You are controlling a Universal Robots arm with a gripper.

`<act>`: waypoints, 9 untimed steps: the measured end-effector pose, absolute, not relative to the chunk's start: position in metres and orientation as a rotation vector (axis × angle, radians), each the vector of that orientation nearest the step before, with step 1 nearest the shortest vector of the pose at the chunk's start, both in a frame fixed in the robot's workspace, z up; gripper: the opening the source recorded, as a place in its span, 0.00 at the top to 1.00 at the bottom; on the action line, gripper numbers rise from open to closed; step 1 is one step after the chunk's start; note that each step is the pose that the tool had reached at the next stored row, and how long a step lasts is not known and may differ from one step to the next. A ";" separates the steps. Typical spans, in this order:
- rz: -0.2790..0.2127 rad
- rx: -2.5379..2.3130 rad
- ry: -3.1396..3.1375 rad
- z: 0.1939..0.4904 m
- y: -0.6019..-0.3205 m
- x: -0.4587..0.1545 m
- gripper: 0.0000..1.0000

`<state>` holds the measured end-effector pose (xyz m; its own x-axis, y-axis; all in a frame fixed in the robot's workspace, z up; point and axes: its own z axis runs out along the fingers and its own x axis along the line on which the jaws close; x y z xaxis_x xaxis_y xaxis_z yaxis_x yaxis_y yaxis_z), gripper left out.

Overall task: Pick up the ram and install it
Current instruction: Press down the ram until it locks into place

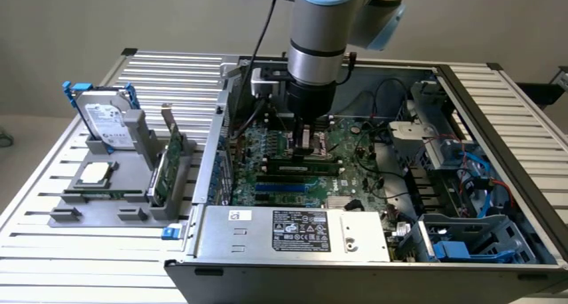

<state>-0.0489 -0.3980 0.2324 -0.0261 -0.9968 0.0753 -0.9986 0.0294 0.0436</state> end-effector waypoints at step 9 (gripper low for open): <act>0.027 2.134 -2.194 0.228 -0.398 -0.049 0.89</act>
